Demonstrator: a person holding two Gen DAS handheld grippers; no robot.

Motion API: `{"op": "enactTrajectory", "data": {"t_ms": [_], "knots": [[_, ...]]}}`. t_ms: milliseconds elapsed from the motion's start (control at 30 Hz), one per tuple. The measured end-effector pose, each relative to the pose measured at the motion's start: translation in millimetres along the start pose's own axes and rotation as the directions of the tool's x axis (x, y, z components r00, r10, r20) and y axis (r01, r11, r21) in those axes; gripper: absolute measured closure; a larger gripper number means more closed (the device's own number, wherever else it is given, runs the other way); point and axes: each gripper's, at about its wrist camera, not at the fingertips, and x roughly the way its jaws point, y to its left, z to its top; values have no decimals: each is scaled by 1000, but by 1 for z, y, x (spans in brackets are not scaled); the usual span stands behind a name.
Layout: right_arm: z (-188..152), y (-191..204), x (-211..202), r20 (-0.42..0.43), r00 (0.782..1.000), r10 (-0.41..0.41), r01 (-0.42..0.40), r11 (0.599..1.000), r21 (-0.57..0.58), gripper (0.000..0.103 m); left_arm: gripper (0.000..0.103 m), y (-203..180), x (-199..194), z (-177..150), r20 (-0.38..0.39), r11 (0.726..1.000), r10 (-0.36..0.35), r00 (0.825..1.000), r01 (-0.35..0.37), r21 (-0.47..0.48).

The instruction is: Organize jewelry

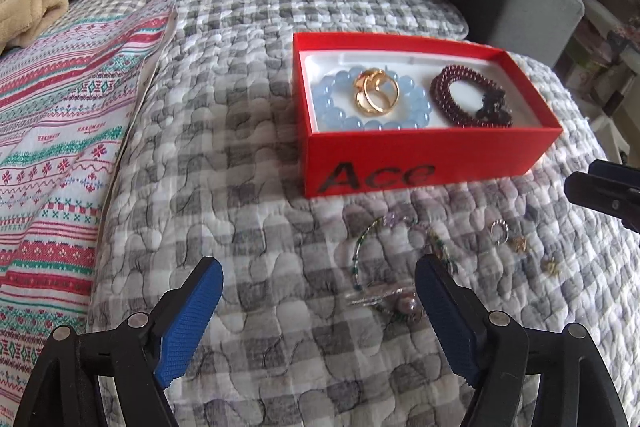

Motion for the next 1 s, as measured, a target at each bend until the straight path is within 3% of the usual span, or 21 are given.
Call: {"op": "enactTrajectory", "data": {"t_ms": [167, 267, 433, 567, 767, 1000], "knots": [[-20, -6, 4, -66, 997, -27, 27, 1000, 1, 46, 21, -6, 5, -8, -24, 998, -28, 999, 29, 57], [-26, -11, 8, -87, 996, -34, 35, 999, 8, 46, 24, 2, 12, -3, -35, 998, -56, 998, 56, 24], [-28, -19, 14, -117, 992, -40, 46, 998, 51, 46, 56, 15, 30, 10, -71, 987, -144, 987, 138, -81], [-27, -21, 18, -131, 991, -21, 32, 996, 79, 46, 68, 7, 38, 17, -82, 984, -168, 982, 163, -66], [-25, -15, 23, -138, 990, -8, 18, 997, 74, 46, 99, -5, 47, 22, -94, 989, -145, 985, 142, -36], [-24, -11, 25, -138, 990, 17, -5, 996, 89, 46, 103, -18, 27, 19, -54, 983, -181, 982, 181, -13]]}}
